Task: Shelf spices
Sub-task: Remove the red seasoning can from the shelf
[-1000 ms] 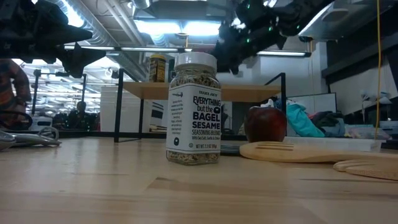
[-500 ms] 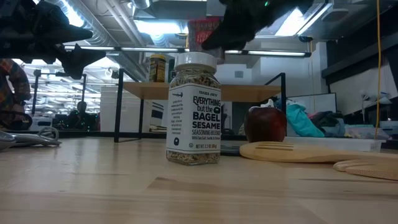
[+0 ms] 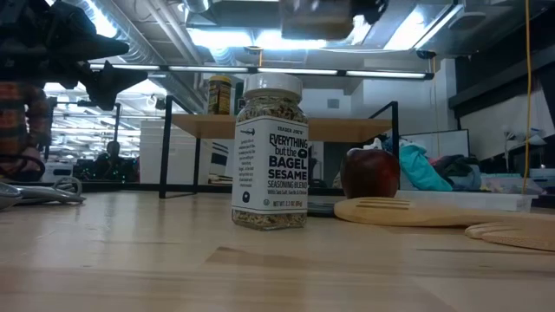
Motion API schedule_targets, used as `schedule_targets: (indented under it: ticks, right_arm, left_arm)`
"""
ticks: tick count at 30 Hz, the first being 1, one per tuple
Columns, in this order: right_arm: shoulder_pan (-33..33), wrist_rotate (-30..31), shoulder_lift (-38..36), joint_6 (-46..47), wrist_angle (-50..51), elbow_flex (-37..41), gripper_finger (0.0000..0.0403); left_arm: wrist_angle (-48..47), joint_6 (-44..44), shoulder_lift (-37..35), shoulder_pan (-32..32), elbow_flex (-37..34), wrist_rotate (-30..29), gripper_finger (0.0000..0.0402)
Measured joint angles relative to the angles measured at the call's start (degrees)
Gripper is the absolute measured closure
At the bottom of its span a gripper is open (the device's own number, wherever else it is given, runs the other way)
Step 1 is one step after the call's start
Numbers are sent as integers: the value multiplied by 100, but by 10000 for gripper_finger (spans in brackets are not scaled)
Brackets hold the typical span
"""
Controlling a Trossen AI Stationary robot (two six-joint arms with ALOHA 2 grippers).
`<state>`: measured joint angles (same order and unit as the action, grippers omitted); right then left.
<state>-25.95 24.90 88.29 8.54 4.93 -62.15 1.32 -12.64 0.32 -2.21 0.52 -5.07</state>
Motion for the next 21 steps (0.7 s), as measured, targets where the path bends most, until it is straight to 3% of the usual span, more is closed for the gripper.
schedule_targets:
  ticks: [4,12,21]
  right_arm:
    - [-519,524,93,426,-17,0,232]
    - [-1151,583,859,1443,-12,0,232]
    - [-1712,1131,1624,1967,-262,0,232]
  left_arm:
    - [0,-2,0,0,1,1,141]
    - [0,-387,0,-5,0,1,141]
    - [2,-619,-2,-121,2,-1,141]
